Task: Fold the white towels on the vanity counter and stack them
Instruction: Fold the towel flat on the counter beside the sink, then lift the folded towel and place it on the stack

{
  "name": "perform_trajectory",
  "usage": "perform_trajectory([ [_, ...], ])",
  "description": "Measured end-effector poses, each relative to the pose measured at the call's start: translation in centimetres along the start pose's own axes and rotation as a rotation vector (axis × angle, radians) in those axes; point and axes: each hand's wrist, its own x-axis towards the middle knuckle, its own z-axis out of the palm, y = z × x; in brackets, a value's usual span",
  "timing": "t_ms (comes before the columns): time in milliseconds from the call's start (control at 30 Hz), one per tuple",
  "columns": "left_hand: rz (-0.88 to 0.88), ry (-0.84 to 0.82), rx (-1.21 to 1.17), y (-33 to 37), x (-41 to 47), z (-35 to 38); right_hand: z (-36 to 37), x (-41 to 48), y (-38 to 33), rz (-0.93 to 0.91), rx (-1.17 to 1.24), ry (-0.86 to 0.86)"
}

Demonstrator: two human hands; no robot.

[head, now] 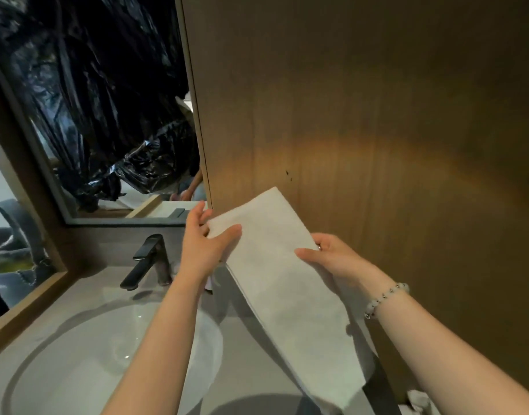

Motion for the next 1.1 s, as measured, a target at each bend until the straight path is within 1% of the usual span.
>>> perform_trajectory([
  [100, -0.009, -0.116, -0.100, 0.9, -0.4, 2.8, -1.8, -1.7, -2.1, -0.109, 0.049, 0.128],
  [233, -0.019, -0.307, -0.166, 0.8, -1.7, 7.2, -4.4, -4.1, -4.0, -0.218, 0.201, 0.337],
  [333, 0.037, -0.399, -0.253, 0.9, -2.3, 10.7, -6.6, -6.4, -5.3, -0.292, 0.274, 0.497],
  [467, 0.130, -0.525, -0.384, 2.1, -2.9, 16.1, -10.1, -10.6, -6.4, -0.336, 0.252, 0.694],
  [600, 0.190, -0.580, -0.555, 5.0, -5.8, 22.0, -13.9, -15.9, -7.0, -0.360, 0.217, 0.833],
  [667, 0.212, -0.579, -0.599, 6.2, -7.1, 24.1, -15.3, -18.0, -7.4, -0.365, 0.209, 0.896],
  [733, 0.244, -0.598, -0.641, 8.1, -8.9, 27.1, -17.4, -20.8, -7.5, -0.396, 0.203, 1.000],
  [933, 0.366, -0.639, -0.698, 13.4, -16.7, 38.3, -24.6, -30.5, -8.4, -0.601, 0.149, 1.302],
  [1033, 0.446, -0.652, -0.709, 16.3, -21.1, 43.7, -29.0, -35.4, -9.3, -0.684, 0.118, 1.394],
  [1100, 0.511, -0.657, -0.714, 18.6, -23.7, 47.0, -32.0, -38.7, -10.2, -0.729, 0.104, 1.418],
])
